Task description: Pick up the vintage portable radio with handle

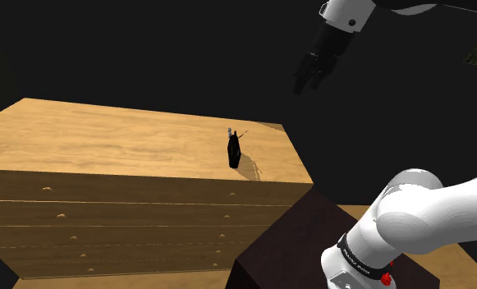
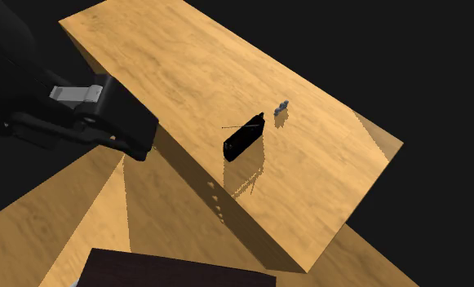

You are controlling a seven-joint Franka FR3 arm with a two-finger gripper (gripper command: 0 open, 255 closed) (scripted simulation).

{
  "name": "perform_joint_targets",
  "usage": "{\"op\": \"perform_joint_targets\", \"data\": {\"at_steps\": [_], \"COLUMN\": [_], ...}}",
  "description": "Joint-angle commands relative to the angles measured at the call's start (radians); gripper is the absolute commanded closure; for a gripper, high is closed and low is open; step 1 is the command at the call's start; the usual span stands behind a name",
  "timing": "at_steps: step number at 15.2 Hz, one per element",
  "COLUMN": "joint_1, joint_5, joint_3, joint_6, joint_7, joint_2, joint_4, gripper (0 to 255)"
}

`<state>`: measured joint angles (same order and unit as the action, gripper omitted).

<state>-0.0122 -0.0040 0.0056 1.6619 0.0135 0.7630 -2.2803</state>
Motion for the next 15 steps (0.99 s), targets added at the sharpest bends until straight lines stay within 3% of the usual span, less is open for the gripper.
{"op": "perform_joint_targets", "data": {"at_steps": [1, 15], "joint_1": [0.0, 0.067], "joint_5": [0.0, 0.034], "joint_3": [0.0, -0.026], "joint_6": [0.0, 0.344], "joint_7": [0.0, 0.141], "joint_2": [0.0, -0.443], "joint_4": [0.0, 0.036], "gripper": [0, 0]}}
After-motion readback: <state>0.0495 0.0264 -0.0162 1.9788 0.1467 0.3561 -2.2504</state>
